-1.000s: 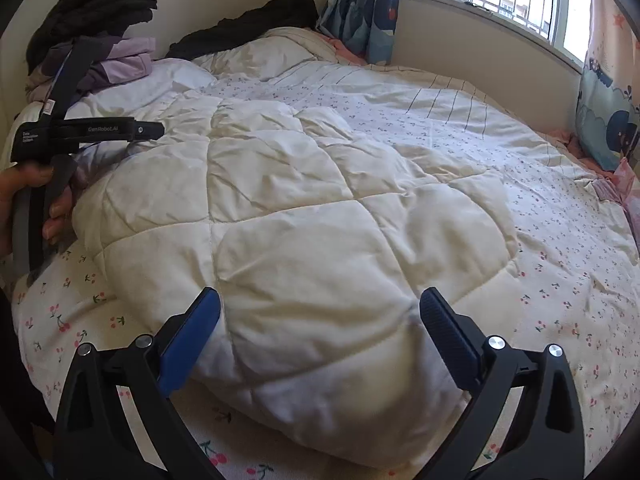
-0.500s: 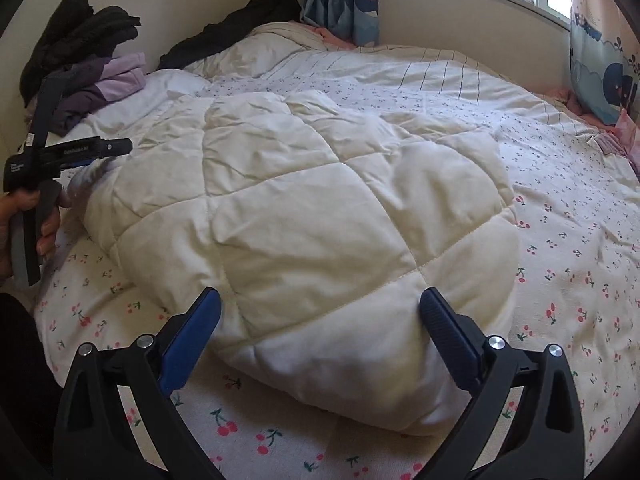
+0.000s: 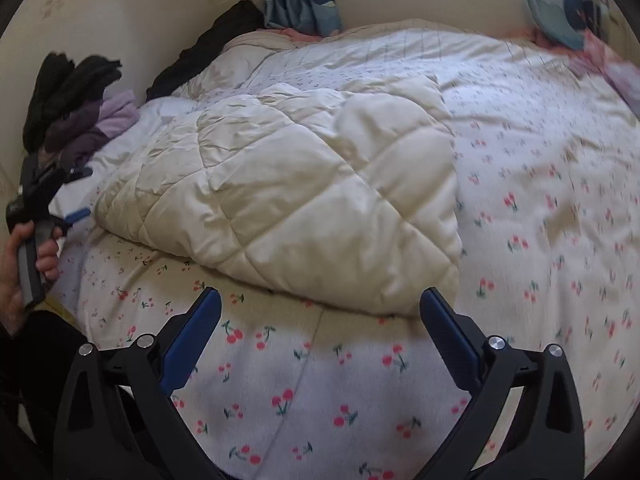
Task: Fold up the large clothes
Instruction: 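Move both tools to the coat's side edge and close them on it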
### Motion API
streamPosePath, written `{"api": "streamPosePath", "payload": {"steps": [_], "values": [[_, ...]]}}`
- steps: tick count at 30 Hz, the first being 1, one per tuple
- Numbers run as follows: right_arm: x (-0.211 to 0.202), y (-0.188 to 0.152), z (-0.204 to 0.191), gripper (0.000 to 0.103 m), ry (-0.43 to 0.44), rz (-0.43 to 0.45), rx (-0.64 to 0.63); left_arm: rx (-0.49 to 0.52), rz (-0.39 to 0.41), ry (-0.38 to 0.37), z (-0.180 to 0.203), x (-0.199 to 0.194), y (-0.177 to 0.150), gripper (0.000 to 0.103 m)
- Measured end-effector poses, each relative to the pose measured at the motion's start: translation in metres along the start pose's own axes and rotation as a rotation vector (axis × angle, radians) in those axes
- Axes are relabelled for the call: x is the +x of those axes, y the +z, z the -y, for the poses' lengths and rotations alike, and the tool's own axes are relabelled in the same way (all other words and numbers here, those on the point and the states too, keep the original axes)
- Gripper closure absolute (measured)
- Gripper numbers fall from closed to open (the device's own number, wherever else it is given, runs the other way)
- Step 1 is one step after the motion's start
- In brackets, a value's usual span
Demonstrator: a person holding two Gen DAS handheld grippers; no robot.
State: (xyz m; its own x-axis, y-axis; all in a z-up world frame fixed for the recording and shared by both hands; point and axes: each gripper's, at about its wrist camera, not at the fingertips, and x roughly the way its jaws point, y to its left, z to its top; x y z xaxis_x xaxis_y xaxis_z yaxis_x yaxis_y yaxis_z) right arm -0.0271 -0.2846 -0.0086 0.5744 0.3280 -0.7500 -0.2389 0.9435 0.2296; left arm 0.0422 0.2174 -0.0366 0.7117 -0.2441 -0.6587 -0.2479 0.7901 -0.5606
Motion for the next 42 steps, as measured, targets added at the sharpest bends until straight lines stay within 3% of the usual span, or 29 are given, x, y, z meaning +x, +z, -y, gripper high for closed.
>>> {"api": "streamPosePath", "payload": {"steps": [5, 10, 13, 14, 17, 18, 20, 23, 25, 26, 29, 34, 37, 39, 40, 42], "values": [[-0.001, -0.011, 0.011, 0.007, 0.033, -0.029, 0.082, -0.096, -0.106, 0.026, -0.032, 0.007, -0.005, 0.007], [0.004, -0.009, 0.011, 0.007, 0.058, -0.043, 0.111, -0.096, -0.169, -0.002, -0.033, 0.016, -0.008, 0.007], [0.007, -0.009, 0.008, 0.007, 0.047, -0.050, 0.109, -0.136, -0.183, -0.130, -0.028, 0.019, -0.008, 0.007], [0.007, -0.008, 0.009, 0.007, 0.044, -0.047, 0.116, -0.137, -0.175, -0.141, -0.026, 0.019, -0.008, 0.007], [0.011, -0.007, 0.019, 0.007, 0.058, -0.044, 0.164, -0.104, -0.199, -0.053, -0.021, 0.032, -0.009, 0.007], [0.012, -0.006, 0.022, 0.007, 0.066, -0.046, 0.176, -0.112, -0.206, -0.070, -0.018, 0.035, -0.009, 0.007], [0.014, -0.004, 0.024, 0.007, 0.097, -0.046, 0.196, -0.155, -0.199, -0.203, -0.016, 0.034, -0.006, 0.007], [0.019, 0.003, 0.023, 0.007, 0.093, -0.047, 0.190, -0.204, -0.148, -0.277, -0.017, 0.027, -0.002, 0.007], [0.013, 0.006, 0.028, 0.007, 0.127, 0.013, 0.228, -0.238, -0.133, -0.299, -0.021, 0.025, -0.002, 0.007], [0.011, 0.006, 0.031, 0.007, 0.141, 0.020, 0.251, -0.223, -0.138, -0.265, -0.021, 0.027, -0.002, 0.007], [0.023, -0.004, 0.032, 0.007, 0.112, -0.072, 0.257, -0.162, -0.201, -0.109, -0.021, 0.042, -0.006, 0.007], [0.030, 0.004, 0.038, 0.007, 0.146, -0.033, 0.279, -0.133, -0.180, -0.131, -0.010, 0.048, -0.003, 0.007], [0.026, 0.017, 0.039, 0.007, 0.187, 0.062, 0.298, -0.160, -0.039, -0.238, -0.006, 0.023, 0.000, 0.007], [0.022, 0.019, 0.036, 0.006, 0.202, 0.101, 0.287, -0.087, -0.014, -0.193, 0.002, 0.021, -0.001, 0.007], [0.025, 0.018, 0.036, 0.006, 0.194, 0.078, 0.286, -0.048, -0.053, -0.136, 0.006, 0.030, -0.004, 0.007], [0.038, 0.011, 0.040, 0.006, 0.190, -0.003, 0.299, -0.052, -0.124, -0.095, 0.005, 0.048, -0.009, 0.007]]}}
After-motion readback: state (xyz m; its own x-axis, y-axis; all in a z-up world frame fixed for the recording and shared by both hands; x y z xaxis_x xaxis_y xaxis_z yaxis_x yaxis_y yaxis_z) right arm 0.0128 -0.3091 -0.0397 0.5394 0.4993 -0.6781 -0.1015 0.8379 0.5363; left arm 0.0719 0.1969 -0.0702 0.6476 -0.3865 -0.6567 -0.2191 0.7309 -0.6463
